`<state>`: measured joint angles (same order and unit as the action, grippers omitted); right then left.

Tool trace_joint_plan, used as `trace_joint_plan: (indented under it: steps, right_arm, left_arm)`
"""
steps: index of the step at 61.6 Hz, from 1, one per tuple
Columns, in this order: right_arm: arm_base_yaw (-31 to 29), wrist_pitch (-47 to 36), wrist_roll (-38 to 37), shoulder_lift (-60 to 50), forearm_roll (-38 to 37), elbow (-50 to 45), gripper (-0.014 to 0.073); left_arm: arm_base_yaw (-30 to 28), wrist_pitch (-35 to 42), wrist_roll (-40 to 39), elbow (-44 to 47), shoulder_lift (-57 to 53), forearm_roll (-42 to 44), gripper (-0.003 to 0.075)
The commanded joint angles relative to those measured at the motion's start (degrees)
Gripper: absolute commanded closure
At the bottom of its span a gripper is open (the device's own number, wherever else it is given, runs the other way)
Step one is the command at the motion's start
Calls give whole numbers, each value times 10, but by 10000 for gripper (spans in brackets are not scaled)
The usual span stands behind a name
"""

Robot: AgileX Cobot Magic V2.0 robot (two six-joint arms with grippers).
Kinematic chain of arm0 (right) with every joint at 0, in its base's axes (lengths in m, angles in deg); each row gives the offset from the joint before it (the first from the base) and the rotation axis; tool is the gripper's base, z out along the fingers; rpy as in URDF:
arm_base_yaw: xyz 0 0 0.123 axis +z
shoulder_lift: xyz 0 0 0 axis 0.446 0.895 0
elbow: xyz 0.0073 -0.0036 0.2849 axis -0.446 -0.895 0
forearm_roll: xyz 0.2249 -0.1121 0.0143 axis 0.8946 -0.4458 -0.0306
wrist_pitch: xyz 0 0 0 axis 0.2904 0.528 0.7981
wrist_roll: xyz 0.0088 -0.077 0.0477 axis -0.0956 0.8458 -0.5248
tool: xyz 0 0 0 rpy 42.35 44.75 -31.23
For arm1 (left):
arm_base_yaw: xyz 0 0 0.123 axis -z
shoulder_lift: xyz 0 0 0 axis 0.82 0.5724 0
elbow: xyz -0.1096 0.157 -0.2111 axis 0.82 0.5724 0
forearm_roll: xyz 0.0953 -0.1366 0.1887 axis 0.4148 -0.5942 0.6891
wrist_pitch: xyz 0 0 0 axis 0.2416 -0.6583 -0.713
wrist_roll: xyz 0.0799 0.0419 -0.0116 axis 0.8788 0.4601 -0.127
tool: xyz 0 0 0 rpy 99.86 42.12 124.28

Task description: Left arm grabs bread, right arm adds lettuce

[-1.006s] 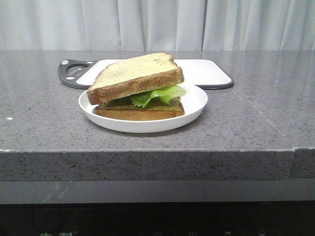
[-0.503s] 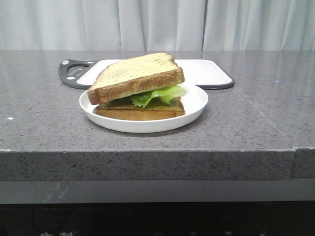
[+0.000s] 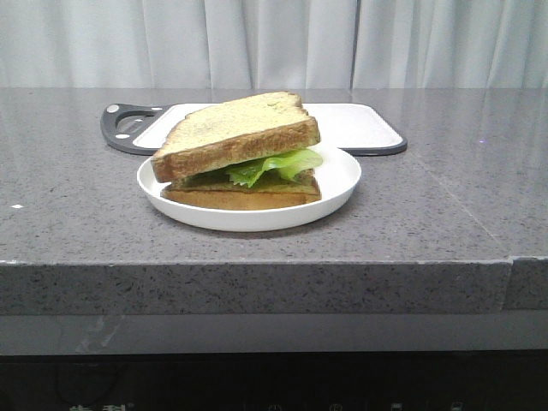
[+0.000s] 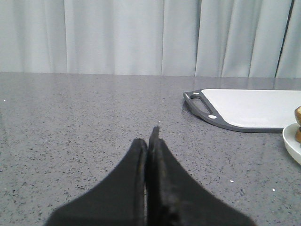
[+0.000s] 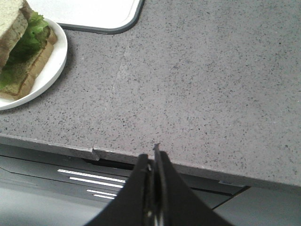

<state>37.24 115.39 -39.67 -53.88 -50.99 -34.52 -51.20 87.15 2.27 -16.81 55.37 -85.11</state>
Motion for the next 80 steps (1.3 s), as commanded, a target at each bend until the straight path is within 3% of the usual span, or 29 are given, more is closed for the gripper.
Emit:
trace_joint_plan:
  steps: [1, 80]
  right_arm:
    - [-3, -32, 5, 2, -7, 15, 711]
    - [-3, -30, 5, 2, -7, 15, 711]
  left_arm:
    - [-3, 48, 0, 3, -10, -5, 741]
    - [-4, 66, -10, 4, -10, 6, 741]
